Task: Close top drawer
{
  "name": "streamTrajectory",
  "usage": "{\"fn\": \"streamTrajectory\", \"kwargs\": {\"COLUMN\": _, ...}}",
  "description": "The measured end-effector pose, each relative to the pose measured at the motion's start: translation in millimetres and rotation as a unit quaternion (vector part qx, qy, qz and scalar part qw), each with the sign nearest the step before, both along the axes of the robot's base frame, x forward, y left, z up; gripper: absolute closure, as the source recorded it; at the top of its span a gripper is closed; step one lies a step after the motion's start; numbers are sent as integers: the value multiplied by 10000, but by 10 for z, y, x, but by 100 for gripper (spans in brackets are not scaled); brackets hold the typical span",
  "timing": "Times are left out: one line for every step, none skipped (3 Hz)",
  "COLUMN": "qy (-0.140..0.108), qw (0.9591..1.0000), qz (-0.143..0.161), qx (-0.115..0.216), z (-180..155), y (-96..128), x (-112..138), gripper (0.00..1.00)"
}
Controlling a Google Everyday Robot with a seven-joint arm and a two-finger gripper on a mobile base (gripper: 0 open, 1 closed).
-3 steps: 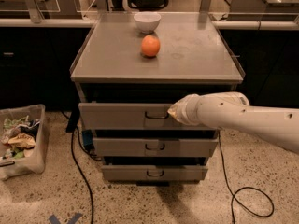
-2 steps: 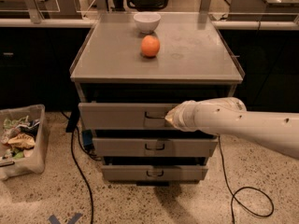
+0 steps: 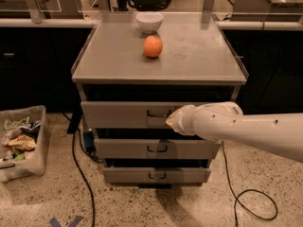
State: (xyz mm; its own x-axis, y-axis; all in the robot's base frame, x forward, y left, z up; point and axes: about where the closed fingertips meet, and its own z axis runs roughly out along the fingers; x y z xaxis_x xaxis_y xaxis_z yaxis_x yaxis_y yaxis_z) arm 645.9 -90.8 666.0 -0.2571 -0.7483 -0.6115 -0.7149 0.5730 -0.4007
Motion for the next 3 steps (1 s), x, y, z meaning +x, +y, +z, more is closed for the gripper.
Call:
{"fn": "streamTrajectory", "kwargs": {"qy": -287, "qw": 9994, "qz": -146, "qx": -103, "z": 83, "y": -162, "x": 273, "gripper": 100}}
{"fn": "streamTrajectory", "kwargs": {"qy": -349, "qw": 9984, "qz": -385, "qx": -220, "z": 118, "y": -467, "x": 319, "gripper": 100}}
{"fn": "streamTrajectory", "kwargs": {"qy": -349, "qw": 9984, "qz": -385, "qx": -220, "z": 118, "y": -467, "x": 319, "gripper": 100}}
